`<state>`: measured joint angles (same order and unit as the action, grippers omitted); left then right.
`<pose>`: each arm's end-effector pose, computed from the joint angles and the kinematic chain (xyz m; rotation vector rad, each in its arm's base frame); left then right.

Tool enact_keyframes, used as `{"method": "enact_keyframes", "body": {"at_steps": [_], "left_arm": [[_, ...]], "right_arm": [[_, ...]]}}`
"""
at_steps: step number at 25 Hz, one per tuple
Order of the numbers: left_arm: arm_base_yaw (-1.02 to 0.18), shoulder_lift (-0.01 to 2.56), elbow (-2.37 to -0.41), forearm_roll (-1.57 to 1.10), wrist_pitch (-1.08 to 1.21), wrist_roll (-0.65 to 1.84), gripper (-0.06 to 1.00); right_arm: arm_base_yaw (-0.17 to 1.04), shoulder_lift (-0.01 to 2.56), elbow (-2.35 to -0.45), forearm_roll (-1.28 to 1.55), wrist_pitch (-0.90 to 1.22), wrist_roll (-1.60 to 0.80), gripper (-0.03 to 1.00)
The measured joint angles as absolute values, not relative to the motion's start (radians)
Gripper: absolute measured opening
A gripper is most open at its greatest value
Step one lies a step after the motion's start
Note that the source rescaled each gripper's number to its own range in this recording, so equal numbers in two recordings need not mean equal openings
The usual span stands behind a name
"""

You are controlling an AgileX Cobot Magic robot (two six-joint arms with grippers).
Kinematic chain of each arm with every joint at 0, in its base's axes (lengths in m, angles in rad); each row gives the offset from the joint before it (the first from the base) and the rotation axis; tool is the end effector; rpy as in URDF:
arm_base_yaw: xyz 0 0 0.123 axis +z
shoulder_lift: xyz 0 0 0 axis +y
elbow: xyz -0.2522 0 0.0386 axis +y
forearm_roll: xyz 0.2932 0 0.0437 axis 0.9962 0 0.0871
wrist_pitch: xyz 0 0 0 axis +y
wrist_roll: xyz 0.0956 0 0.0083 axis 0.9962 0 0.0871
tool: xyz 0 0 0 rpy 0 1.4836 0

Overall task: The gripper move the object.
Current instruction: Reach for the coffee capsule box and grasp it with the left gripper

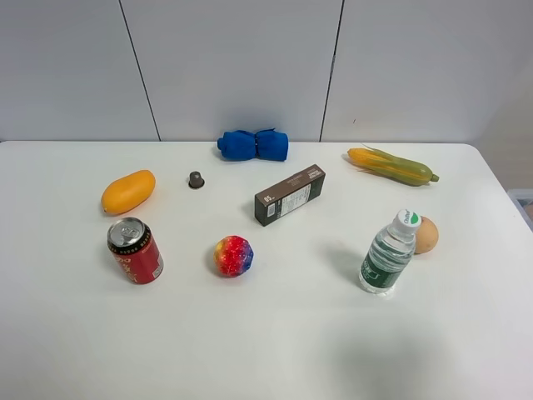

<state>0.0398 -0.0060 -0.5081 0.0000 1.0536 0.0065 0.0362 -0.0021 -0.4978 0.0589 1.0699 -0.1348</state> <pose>0.0676 0.0027 0.3003 -0.0337 2.0229 0.0293 0.0688 0.0074 0.2955 -0.1783 2.0444 0.0093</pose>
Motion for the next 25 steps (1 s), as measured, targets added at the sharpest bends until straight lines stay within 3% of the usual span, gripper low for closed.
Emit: {"method": "enact_keyframes", "body": {"at_steps": [25], "left_arm": [[0.04,-0.006,-0.508,0.0,1.054,0.007,1.0]], "right_arm": [[0.036,-0.002,-0.498,0.059,1.07,-0.135,1.0]]}}
